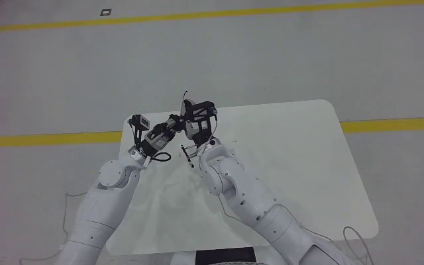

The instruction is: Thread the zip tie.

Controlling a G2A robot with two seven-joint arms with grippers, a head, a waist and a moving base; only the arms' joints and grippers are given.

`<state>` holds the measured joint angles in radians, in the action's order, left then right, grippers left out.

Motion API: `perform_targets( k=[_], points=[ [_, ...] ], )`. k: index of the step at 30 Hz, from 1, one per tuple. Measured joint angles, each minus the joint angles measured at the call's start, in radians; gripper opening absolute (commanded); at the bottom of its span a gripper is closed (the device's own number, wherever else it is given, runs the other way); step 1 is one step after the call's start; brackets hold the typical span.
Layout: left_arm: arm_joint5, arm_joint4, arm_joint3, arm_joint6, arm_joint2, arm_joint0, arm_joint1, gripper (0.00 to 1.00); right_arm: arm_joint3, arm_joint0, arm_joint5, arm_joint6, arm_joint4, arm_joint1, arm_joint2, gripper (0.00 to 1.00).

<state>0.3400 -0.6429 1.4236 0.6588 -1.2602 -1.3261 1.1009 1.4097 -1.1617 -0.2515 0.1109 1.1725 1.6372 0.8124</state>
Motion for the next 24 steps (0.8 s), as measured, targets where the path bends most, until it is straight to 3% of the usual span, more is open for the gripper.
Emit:
perform_targets(
  k=[24],
  points=[
    [-0.005,0.004,0.005,-0.008,0.002,-0.001,0.001,0.00,0.003,-0.019,0.002,0.003,0.016,0.019,0.023,0.00]
  ],
)
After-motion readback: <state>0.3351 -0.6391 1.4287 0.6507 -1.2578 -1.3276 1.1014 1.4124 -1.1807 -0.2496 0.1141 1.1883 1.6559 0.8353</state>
